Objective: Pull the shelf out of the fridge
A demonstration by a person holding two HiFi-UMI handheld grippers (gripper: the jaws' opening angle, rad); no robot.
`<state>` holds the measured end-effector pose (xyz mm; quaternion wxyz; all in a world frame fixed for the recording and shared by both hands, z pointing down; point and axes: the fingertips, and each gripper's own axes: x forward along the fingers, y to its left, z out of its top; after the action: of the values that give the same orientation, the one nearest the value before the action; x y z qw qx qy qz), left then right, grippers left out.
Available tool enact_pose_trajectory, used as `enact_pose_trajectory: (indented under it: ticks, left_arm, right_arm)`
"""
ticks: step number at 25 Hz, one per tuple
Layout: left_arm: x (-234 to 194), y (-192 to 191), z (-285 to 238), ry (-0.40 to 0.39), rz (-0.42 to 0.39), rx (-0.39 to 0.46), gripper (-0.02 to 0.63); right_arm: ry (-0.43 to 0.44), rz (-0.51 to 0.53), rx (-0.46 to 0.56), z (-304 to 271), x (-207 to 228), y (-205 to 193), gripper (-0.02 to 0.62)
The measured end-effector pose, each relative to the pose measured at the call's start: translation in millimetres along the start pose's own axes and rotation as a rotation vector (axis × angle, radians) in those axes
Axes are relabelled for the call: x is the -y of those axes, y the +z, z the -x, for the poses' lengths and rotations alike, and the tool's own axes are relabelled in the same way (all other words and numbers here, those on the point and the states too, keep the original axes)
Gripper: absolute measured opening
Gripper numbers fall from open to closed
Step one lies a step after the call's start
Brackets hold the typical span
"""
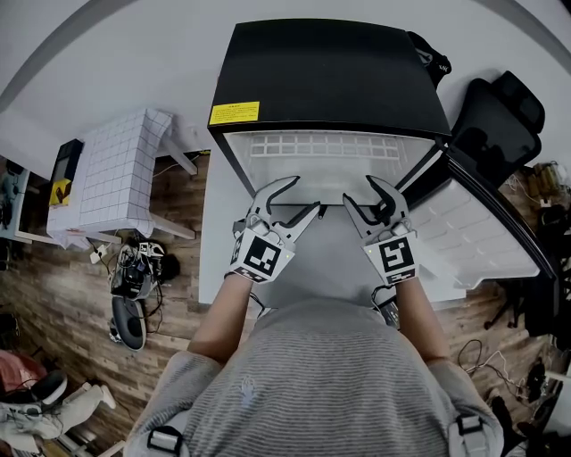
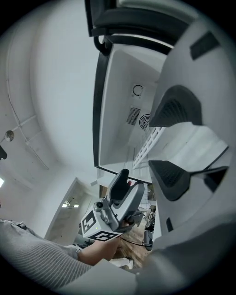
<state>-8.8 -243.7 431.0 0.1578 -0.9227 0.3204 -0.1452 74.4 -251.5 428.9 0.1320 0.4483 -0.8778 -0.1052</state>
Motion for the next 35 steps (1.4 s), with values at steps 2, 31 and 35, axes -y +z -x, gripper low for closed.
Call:
enact_pose_trajectory:
  ticks: [2, 31, 35]
  left_arm:
    - [-7, -7, -6, 0.022, -0.054, -0.043, 0.239]
    - [-44, -56, -66, 0.097, -0.628, -0.451, 0.256]
    - [-50, -64, -72, 0.111, -0.673, -0.493, 0.256]
  right_arm:
    - [-0.015, 0.018, -0.006, -7, 4, -4, 0.218]
    - [-0.222, 0.563, -0.282, -72, 33, -49, 0.218]
    - [-0.236, 0.644, -0.302, -81, 40, -56, 0.218]
